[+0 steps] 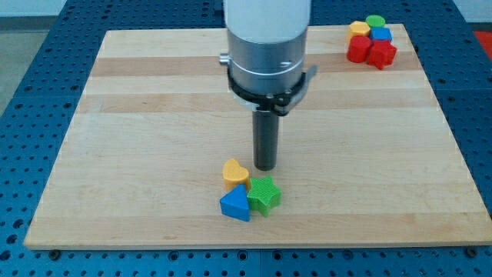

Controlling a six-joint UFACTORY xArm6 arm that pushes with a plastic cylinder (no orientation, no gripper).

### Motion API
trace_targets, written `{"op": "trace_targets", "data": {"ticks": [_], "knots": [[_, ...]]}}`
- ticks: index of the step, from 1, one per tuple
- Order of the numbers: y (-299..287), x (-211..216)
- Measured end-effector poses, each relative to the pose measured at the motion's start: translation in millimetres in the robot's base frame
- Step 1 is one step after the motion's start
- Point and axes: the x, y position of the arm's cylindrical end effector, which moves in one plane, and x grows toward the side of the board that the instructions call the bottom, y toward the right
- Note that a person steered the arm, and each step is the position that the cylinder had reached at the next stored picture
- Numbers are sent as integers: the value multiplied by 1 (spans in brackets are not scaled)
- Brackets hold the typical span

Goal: Move the yellow heart into the green star

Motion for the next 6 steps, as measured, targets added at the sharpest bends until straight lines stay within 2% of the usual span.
{"op": "trace_targets", "data": {"ticks": [1,2,3,4,6], "knots": [[1,-5],[-37,-30],[-86,-24],[-89,-8],[-41,-4]]}}
